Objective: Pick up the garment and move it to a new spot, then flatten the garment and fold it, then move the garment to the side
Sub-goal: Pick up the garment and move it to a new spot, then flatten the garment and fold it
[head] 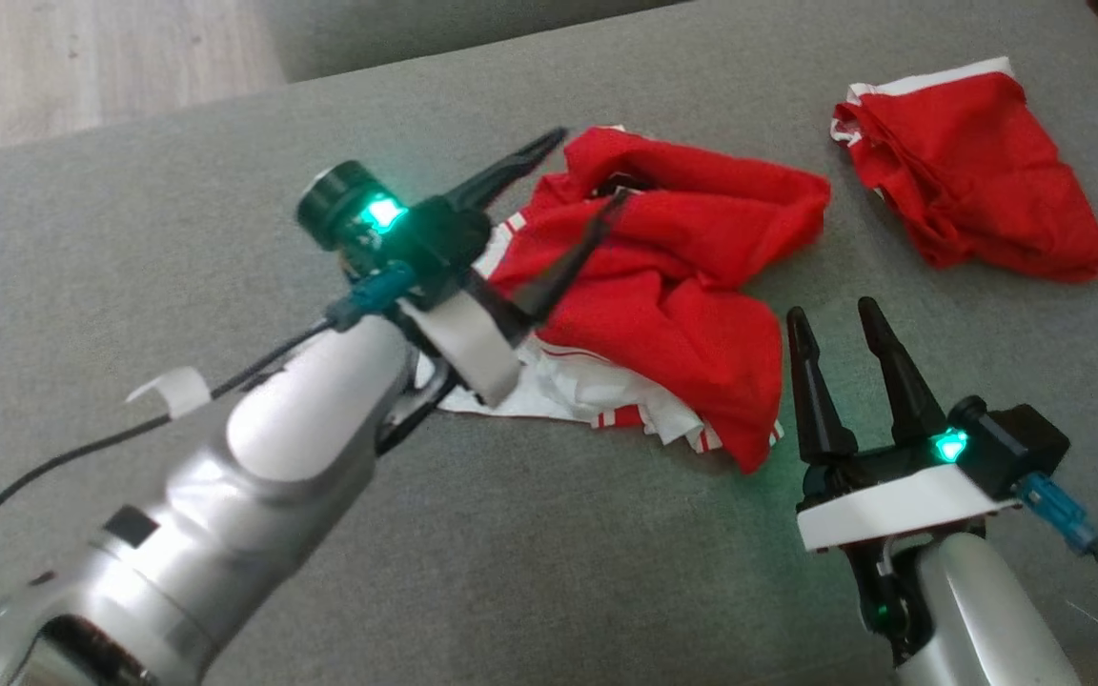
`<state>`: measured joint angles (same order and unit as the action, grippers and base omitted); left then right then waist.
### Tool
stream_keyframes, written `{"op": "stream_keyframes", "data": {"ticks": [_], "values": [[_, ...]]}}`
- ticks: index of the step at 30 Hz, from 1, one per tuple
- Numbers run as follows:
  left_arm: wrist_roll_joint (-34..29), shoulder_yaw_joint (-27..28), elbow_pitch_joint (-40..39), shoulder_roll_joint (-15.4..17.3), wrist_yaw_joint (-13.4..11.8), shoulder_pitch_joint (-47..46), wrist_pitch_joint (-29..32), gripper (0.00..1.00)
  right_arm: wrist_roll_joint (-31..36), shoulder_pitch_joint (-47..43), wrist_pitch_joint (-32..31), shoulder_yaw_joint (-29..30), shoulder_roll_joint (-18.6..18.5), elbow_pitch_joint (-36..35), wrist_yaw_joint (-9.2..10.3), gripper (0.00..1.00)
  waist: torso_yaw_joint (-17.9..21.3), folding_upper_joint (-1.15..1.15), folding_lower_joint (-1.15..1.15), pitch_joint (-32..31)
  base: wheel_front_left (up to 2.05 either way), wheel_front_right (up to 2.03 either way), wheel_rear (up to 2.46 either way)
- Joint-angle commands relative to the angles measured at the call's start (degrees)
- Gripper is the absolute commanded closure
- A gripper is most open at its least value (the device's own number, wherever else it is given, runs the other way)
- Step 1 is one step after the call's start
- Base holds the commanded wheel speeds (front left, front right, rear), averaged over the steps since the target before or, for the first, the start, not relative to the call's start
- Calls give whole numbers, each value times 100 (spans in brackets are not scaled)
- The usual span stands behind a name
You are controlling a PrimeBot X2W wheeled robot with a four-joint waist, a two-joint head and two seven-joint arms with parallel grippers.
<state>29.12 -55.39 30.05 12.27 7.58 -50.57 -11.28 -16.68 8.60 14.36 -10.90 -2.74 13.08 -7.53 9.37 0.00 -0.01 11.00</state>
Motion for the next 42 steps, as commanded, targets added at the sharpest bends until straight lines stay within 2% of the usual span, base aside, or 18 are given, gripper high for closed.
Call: {"op": "stream_keyframes", "data": {"ticks": [1,7,13,20,25,32,36,42], "values": [[42,274,-32,197,-57,-302,-82,0,-36,149,63,-133,-14,-208,4,0,-72,0,1,-63,0,0,0],[267,808,93,406,-586,180,-317,0,53,69,63,33,-14,-237,4,0,-399,0,1,-248,0,0,0],[434,1540,-415,558,-1135,1248,-368,0,219,-96,63,258,-14,-250,4,0,-861,0,1,-410,0,0,0],[201,2436,-1252,377,-1488,2802,-371,0,351,-226,63,360,-14,-221,4,0,-1147,0,1,-503,0,0,0],[-92,2842,-1478,69,-1403,3405,-371,0,382,-229,63,342,-14,-209,4,0,-1166,0,1,-479,0,0,0],[-416,3032,-1337,-186,-1140,3421,-371,0,394,-194,63,309,-14,-183,4,0,-1081,0,1,-448,0,0,0],[-559,2947,-965,-288,-981,3263,-371,0,381,-159,63,282,-14,-194,4,0,-981,0,1,-387,0,0,0],[-618,2663,-134,-429,-789,2799,36,0,341,-107,63,214,-14,-224,4,0,-764,0,1,-201,0,0,0]]}}
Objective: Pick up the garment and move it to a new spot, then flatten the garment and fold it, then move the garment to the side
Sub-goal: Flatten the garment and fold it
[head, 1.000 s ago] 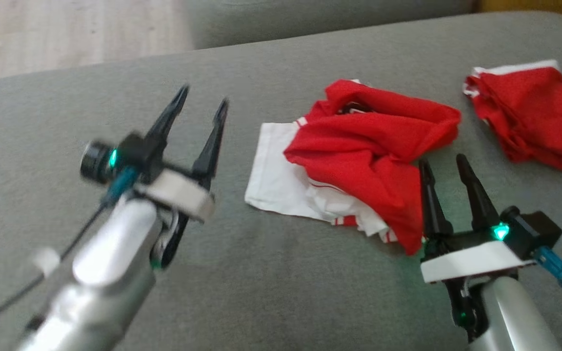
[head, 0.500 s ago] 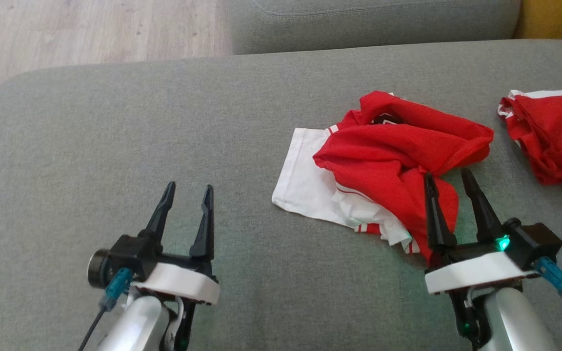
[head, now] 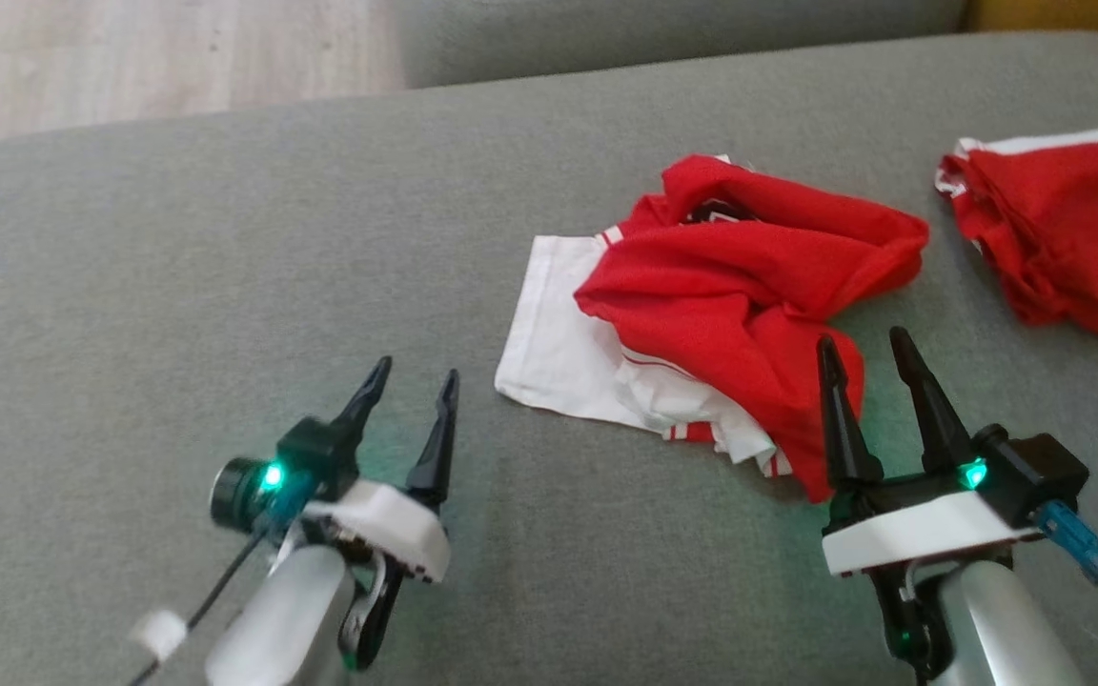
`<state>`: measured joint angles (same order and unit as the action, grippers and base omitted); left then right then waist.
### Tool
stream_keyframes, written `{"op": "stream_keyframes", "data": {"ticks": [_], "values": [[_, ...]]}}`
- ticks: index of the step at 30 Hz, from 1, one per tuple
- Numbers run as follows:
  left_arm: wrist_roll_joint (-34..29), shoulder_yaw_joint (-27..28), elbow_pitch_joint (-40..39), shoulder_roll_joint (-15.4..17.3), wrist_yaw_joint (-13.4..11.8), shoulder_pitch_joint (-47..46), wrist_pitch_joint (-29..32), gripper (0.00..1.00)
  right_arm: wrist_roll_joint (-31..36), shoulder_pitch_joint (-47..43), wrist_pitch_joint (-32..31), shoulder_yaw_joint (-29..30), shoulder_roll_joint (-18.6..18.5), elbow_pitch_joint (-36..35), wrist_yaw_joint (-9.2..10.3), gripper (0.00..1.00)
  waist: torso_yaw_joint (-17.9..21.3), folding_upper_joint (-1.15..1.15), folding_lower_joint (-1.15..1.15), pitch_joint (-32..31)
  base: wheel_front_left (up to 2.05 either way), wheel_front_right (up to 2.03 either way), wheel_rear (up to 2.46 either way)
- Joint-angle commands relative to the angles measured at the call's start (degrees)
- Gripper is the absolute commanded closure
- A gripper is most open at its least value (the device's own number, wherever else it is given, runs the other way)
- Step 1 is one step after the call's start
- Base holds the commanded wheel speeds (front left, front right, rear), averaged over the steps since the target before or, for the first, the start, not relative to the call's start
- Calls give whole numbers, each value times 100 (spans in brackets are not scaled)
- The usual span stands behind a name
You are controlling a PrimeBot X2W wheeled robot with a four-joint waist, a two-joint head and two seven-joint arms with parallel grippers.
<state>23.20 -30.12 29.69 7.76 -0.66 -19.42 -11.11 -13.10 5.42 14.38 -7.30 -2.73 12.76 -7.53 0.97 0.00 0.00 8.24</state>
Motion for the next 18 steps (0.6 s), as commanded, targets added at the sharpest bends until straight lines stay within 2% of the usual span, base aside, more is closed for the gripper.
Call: {"op": "stream_keyframes", "data": {"ticks": [1,10,18], "values": [[-31,89,25,0,79,-403,97,0,-22,222,62,-153,-15,-198,4,0,115,0,0,116,0,0,0],[13,-154,852,-213,345,-1095,483,0,-68,383,62,-246,-15,-249,4,0,487,0,0,499,0,0,0],[33,-280,1591,-297,286,-1422,918,0,-144,442,62,-284,-15,-275,4,0,764,0,0,630,0,0,0]]}}
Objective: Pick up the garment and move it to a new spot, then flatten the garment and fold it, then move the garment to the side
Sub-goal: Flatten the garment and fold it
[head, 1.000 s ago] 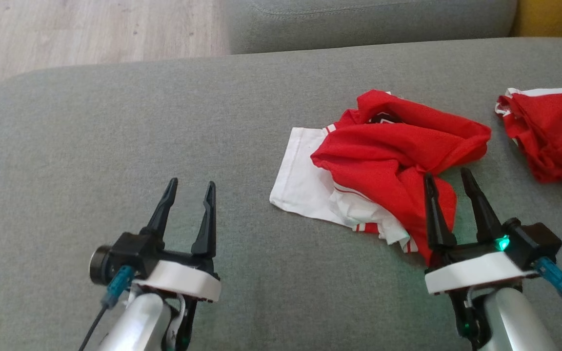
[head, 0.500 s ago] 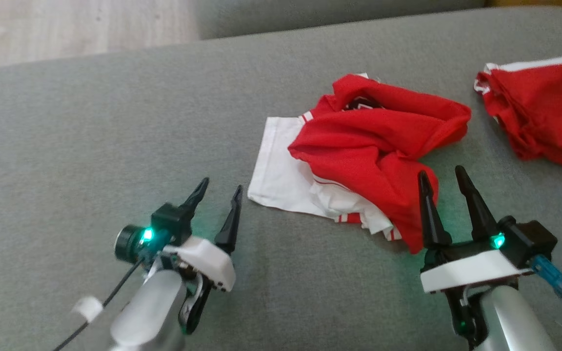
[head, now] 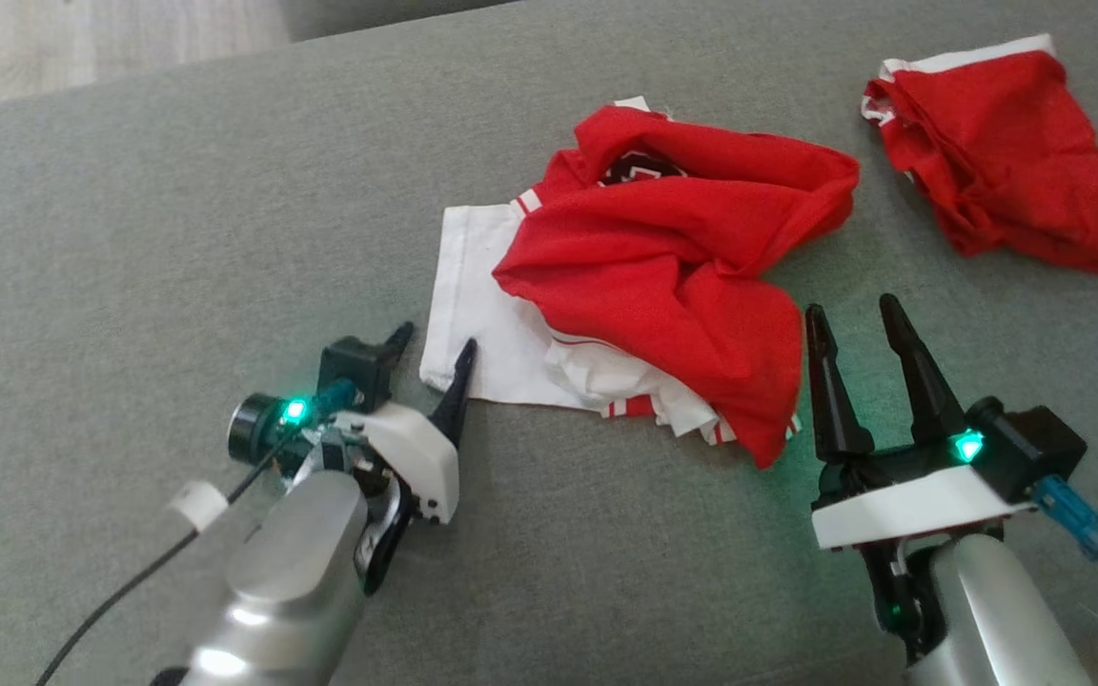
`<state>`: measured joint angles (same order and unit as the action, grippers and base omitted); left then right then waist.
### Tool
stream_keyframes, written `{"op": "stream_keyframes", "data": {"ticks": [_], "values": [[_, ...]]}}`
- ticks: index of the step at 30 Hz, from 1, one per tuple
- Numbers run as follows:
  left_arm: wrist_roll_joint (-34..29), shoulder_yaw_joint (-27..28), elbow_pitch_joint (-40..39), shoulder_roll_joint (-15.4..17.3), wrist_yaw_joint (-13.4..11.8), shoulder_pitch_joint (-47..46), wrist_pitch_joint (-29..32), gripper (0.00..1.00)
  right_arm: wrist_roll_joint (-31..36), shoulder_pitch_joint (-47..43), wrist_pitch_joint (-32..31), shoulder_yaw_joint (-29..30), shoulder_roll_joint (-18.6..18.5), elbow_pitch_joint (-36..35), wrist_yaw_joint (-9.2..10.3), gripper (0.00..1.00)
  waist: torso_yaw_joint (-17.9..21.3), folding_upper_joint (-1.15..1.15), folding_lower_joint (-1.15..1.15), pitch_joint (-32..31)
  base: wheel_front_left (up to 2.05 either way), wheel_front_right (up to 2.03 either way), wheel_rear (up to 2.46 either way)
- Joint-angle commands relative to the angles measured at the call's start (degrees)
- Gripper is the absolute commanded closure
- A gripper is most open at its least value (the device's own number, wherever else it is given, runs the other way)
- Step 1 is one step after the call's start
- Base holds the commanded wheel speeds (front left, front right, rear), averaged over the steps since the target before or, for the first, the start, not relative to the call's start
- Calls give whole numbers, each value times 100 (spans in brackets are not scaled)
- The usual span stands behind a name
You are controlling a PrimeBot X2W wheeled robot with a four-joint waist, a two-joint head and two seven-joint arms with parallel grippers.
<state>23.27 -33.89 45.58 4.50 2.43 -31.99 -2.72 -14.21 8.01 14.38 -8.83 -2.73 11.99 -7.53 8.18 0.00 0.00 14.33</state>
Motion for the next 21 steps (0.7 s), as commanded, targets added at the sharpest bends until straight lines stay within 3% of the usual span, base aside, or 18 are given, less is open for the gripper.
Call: {"op": "stream_keyframes", "data": {"ticks": [1,2,3,4,15,21], "values": [[36,72,67,21,8,-184,123,0,-38,181,62,-131,-15,-200,4,0,58,0,0,20,0,0,0],[58,58,111,14,50,-199,132,59,-42,177,62,-126,-15,-201,4,0,69,0,0,14,0,0,0],[82,50,137,7,87,-208,112,94,-45,172,62,-117,-15,-201,4,0,73,0,0,5,0,0,0],[98,41,155,2,115,-218,87,100,-48,166,62,-107,-15,-199,4,0,72,0,0,-8,0,0,0],[207,205,-35,89,146,-382,-670,100,-45,123,62,-68,-15,-147,4,0,-167,0,0,-253,0,0,0],[-81,129,-299,625,225,-1009,-679,100,-77,164,62,-145,-15,-106,4,0,-199,0,0,-297,0,0,0]]}}
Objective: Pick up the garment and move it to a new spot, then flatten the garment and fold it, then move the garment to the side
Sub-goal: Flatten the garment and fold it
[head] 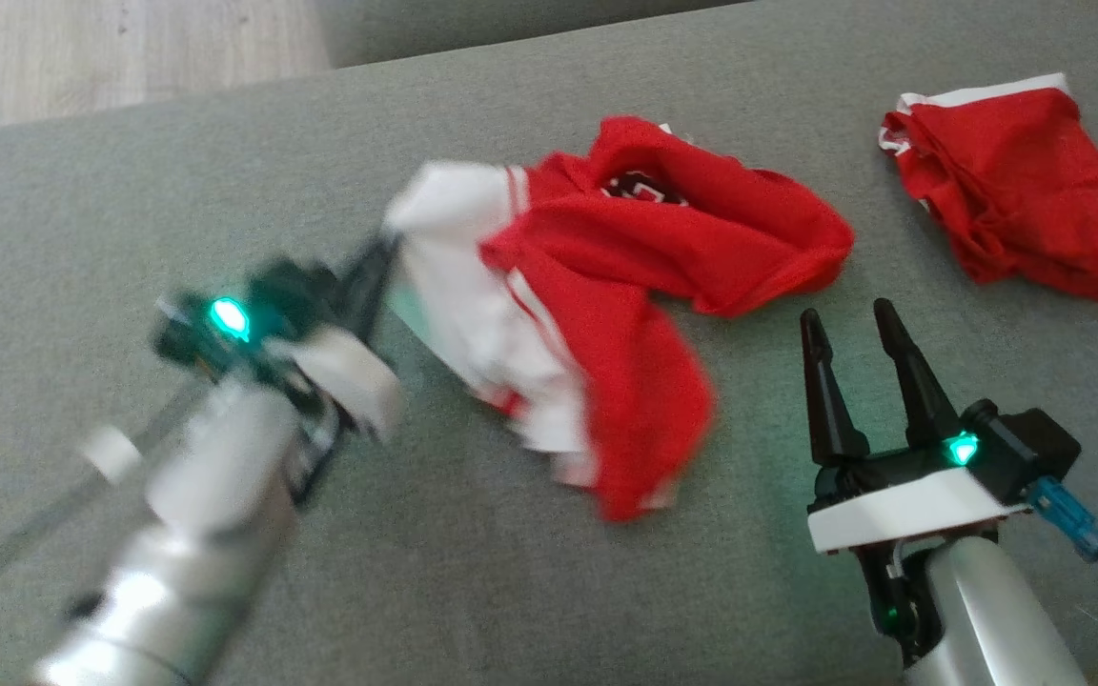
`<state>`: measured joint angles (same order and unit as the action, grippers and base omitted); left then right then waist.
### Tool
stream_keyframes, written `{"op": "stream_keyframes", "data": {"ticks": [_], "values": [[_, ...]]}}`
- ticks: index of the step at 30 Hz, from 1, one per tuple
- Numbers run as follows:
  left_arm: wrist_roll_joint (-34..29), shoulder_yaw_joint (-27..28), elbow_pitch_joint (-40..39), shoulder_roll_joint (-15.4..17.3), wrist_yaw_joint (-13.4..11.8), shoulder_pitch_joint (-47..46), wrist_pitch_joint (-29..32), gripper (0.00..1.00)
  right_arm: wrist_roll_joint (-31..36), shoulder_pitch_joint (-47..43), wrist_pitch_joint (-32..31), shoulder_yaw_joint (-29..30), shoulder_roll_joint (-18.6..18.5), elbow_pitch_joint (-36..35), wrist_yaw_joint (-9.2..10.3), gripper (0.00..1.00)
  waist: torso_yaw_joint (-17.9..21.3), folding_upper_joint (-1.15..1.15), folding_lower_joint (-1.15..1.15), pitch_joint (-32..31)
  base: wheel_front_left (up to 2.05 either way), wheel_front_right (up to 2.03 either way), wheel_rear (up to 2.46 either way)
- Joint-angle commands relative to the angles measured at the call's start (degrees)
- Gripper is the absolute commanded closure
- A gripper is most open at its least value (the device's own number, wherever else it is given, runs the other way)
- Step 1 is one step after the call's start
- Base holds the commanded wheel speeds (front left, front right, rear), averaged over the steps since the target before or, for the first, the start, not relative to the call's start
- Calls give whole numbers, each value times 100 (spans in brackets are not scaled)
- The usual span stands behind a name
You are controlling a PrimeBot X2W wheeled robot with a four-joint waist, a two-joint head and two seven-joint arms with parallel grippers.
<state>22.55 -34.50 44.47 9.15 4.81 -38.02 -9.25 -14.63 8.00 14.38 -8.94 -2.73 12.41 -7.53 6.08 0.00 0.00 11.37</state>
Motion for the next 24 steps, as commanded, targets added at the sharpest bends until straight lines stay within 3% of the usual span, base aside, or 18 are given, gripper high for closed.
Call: {"op": "stream_keyframes", "data": {"ticks": [1,7,12,13,14,19,24], "values": [[-55,189,-223,288,10,-580,33,100,-50,181,62,-159,-15,-140,4,0,36,0,0,-1,0,0,0],[-351,11,-204,1215,205,-1799,623,100,-224,295,62,-324,-15,-122,4,0,365,0,0,68,0,0,0],[-398,-149,-14,1481,250,-2437,705,100,-307,344,62,-400,-15,-138,4,0,566,0,0,151,0,0,0],[-430,-159,53,1488,237,-2530,662,58,-311,352,62,-407,-15,-141,4,0,588,0,0,170,0,0,0],[-487,-174,130,1492,182,-2609,589,0,-316,360,62,-415,-15,-145,4,0,608,0,0,190,0,0,0],[-497,-42,559,1330,-291,-2705,72,0,-323,402,62,-414,-15,-139,4,0,643,0,0,209,0,0,0],[-239,164,752,1077,-441,-2495,-384,0,-219,352,62,-297,-15,-134,4,0,453,0,0,130,0,0,0]]}}
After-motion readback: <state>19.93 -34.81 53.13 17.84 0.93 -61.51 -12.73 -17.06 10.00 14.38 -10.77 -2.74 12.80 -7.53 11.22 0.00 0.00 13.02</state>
